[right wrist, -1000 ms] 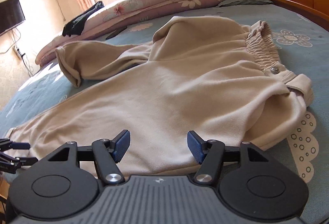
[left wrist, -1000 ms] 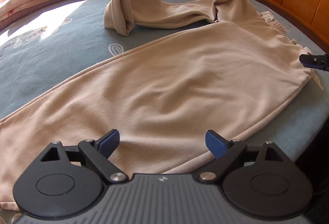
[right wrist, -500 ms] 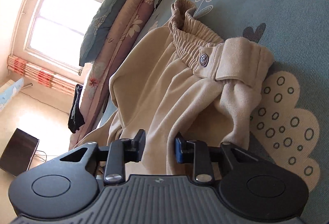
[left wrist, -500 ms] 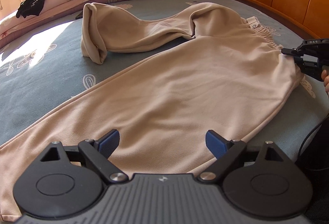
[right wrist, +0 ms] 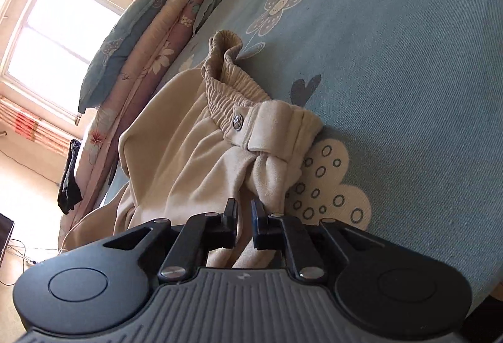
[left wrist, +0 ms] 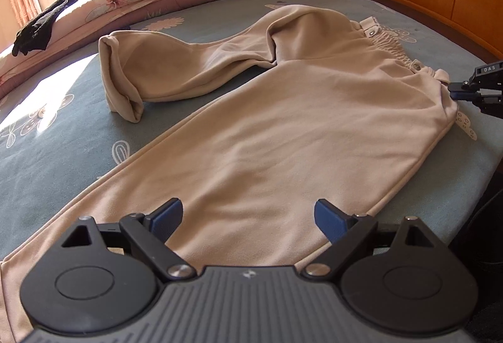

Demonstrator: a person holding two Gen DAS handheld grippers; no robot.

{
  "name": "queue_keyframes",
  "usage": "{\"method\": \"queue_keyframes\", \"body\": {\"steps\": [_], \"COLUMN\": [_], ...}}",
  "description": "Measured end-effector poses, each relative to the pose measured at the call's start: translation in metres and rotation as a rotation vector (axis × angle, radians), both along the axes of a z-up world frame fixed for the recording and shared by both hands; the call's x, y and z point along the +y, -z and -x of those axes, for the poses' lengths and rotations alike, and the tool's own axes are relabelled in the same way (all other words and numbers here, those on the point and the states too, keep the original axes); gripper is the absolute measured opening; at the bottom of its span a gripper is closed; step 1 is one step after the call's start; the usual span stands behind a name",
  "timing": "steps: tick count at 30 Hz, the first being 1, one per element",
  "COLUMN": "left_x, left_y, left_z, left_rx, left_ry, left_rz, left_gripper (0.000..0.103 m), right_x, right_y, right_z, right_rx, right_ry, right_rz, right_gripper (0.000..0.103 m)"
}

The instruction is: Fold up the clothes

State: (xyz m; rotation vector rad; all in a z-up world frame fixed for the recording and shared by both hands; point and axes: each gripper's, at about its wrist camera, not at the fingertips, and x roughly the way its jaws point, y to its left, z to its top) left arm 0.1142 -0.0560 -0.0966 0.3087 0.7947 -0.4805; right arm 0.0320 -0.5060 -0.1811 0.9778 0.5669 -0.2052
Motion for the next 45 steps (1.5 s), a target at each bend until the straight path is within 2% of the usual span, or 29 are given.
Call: {"method": "queue_keyframes", "body": {"steps": [1,4,5,7,8,9,10,12,14,17,18,20,21,25,27,30,33,36,37,39,40,43,45], "left_x": [-0.008,-0.034,-0.045,-0.072,-0.084,-0.098,-0.113,-0.141,-0.164,-0.198,-0.209,-0.218,-0.217,-0.208,-0.204,-0.203,-0.207,-0.209,-0.208,-0.206,-0.206,-0.208,-0.207], "left_y": [-0.001,-0.005,-0.005,-0.006,-0.006,-0.006,-0.007,-0.006,-0.002,0.022,0.035,0.056,0.059,0.051,0.04,0.03,0.035,0.051,0.052,0.054,0.054,0.052,0.044], "left_z": [0.0,-0.002,-0.002,-0.002,-0.002,0.0,0.001,0.005,0.005,0.003,0.002,0.003,0.01,0.023,0.017,0.002,-0.014,-0.016,-0.01,0.001,0.007,0.008,0.005], "left_rx": [-0.004,-0.016,-0.02,-0.037,-0.043,-0.05,-0.058,-0.063,-0.046,0.043,0.087,0.166,0.133,0.157,0.159,0.129,0.162,0.308,0.307,0.298,0.264,0.242,0.239], "left_ry": [0.033,0.142,0.185,0.286,0.331,0.383,0.435,0.53,0.583,0.657,0.681,0.68,0.68,0.769,0.766,0.715,0.643,0.63,0.641,0.658,0.665,0.671,0.662], "left_rz": [0.004,0.01,0.008,-0.001,-0.008,-0.006,-0.004,0.011,0.045,0.079,0.067,0.036,0.033,0.02,0.058,0.131,0.162,0.197,0.209,0.217,0.203,0.191,0.191], "left_gripper": [0.091,0.091,0.091,0.091,0.091,0.091,0.091,0.091,0.091,0.09,0.09,0.09,0.091,0.093,0.093,0.094,0.094,0.093,0.093,0.096,0.096,0.096,0.096], "right_x": [0.0,0.005,0.008,0.011,0.011,0.013,0.013,0.013,0.008,0.004,0.003,-0.003,-0.006,-0.008,-0.007,-0.001,0.013,0.027,0.029,0.026,0.022,0.014,0.016], "right_y": [-0.009,-0.017,-0.014,-0.004,0.002,0.006,0.005,0.005,0.011,0.022,0.022,0.019,0.013,-0.017,-0.033,-0.041,-0.034,-0.017,-0.012,-0.004,-0.001,0.0,-0.002], "right_z": [0.005,0.003,0.001,0.001,-0.001,-0.004,-0.002,0.002,0.011,0.018,0.019,0.021,0.024,0.028,0.025,-0.004,-0.04,-0.059,-0.058,-0.046,-0.039,-0.025,-0.025], "right_rx": [0.0,0.078,0.101,0.129,0.127,0.112,0.109,0.103,0.12,0.113,0.107,0.102,0.093,0.045,0.008,-0.058,-0.037,0.072,0.101,0.123,0.128,0.115,0.13], "right_ry": [0.025,0.034,0.024,0.002,-0.013,-0.03,-0.032,-0.034,-0.034,-0.029,-0.029,-0.014,-0.009,0.018,0.028,-0.077,-0.174,-0.224,-0.227,-0.217,-0.209,-0.21,-0.22], "right_rz": [0.045,0.111,0.112,0.093,0.068,0.058,0.074,0.106,0.081,0.032,0.024,-0.006,0.017,0.178,0.259,0.277,0.281,0.296,0.314,0.328,0.319,0.267,0.282], "right_gripper": [0.014,0.029,0.034,0.037,0.032,0.022,0.005,0.005,0.005,0.004,0.005,0.018,0.02,0.022,0.024,0.024,0.025,0.025,0.023,0.008,0.0,0.0,0.0]}}
